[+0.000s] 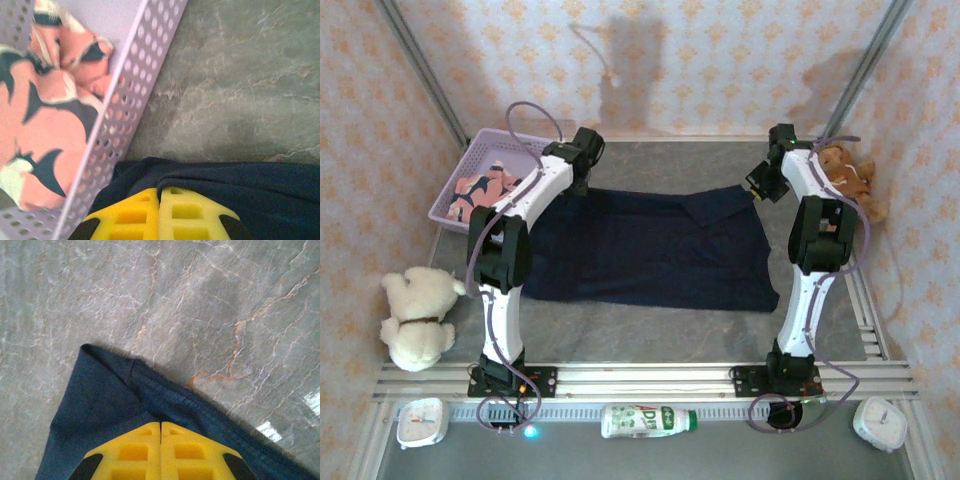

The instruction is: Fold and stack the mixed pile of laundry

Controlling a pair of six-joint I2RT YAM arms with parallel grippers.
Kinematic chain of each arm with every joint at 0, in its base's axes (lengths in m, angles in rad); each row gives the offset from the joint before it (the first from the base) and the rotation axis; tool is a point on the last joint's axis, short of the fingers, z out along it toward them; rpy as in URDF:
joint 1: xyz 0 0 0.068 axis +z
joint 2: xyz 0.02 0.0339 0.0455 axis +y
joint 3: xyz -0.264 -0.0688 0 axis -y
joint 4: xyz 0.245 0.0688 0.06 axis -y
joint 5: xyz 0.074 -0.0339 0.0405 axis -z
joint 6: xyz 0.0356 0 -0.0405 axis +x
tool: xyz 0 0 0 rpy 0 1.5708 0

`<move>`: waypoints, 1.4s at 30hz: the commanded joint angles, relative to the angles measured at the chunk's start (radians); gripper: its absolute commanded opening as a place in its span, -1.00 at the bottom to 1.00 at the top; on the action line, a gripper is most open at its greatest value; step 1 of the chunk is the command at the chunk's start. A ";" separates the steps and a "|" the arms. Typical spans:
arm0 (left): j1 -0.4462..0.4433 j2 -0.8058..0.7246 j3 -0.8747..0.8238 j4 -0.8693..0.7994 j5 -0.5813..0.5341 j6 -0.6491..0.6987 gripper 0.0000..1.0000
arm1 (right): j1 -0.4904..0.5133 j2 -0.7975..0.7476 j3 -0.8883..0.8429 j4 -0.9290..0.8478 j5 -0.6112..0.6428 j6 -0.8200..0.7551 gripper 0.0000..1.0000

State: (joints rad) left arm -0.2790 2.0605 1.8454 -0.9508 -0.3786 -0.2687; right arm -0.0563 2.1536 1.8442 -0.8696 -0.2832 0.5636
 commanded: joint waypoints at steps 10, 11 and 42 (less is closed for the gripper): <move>0.001 -0.051 -0.132 -0.041 -0.109 0.211 -1.00 | -0.004 -0.241 -0.110 -0.111 -0.028 0.017 -1.00; 0.003 -0.060 -0.147 -0.038 -0.120 0.216 -1.00 | -0.003 -0.270 -0.136 -0.121 -0.031 0.014 -1.00; -0.086 -0.179 -0.293 -0.202 -0.147 -0.035 0.21 | 0.012 -0.734 -0.657 -0.034 0.084 -0.021 0.14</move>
State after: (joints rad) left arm -0.3382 1.9003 1.4963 -1.0939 -0.5091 -0.2401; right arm -0.0463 1.3628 1.1358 -0.9813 -0.2451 0.5938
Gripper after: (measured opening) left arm 0.603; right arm 0.574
